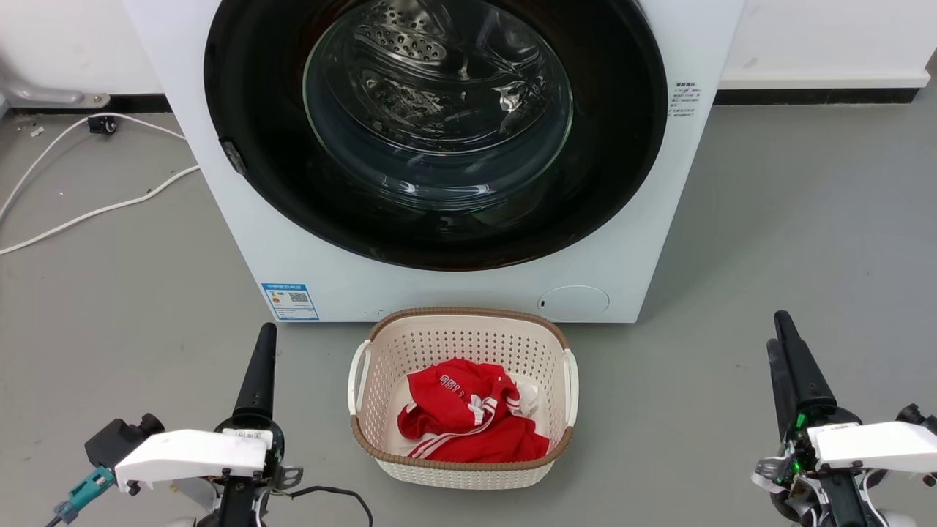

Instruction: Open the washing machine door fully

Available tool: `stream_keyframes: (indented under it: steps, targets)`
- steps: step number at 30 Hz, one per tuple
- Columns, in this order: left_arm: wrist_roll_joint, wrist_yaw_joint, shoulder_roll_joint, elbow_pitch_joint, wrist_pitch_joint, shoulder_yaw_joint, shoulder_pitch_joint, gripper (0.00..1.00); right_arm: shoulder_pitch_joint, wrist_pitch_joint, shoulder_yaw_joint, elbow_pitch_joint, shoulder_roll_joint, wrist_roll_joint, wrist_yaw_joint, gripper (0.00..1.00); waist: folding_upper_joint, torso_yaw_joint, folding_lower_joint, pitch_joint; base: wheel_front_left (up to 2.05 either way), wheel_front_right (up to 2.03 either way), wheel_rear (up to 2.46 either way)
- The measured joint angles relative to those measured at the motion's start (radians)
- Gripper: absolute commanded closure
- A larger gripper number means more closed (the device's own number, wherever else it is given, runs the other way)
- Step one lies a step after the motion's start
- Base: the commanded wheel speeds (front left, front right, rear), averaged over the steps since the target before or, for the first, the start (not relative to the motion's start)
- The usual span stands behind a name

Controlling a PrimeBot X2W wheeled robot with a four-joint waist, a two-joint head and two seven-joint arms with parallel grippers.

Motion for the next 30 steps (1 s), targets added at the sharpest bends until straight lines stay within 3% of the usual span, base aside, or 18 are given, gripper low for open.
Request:
stream_keyframes:
  steps: [23, 30]
  targets:
    - [0.480, 0.026, 0.000, -0.066, -0.080, -0.016, 0.000, 0.00, 0.010, -0.080, 0.048, -0.093, 0.001, -0.590, 0.000, 0.00, 0.0000, 0.003, 0.0000, -0.002, 0.00, 0.00, 0.00]
    - [0.595, 0.040, 0.000, -0.069, -0.101, -0.027, 0.001, 0.00, 0.013, -0.100, 0.060, -0.107, 0.002, -0.698, 0.000, 0.00, 0.0000, 0.004, 0.0000, -0.005, 0.00, 0.00, 0.00]
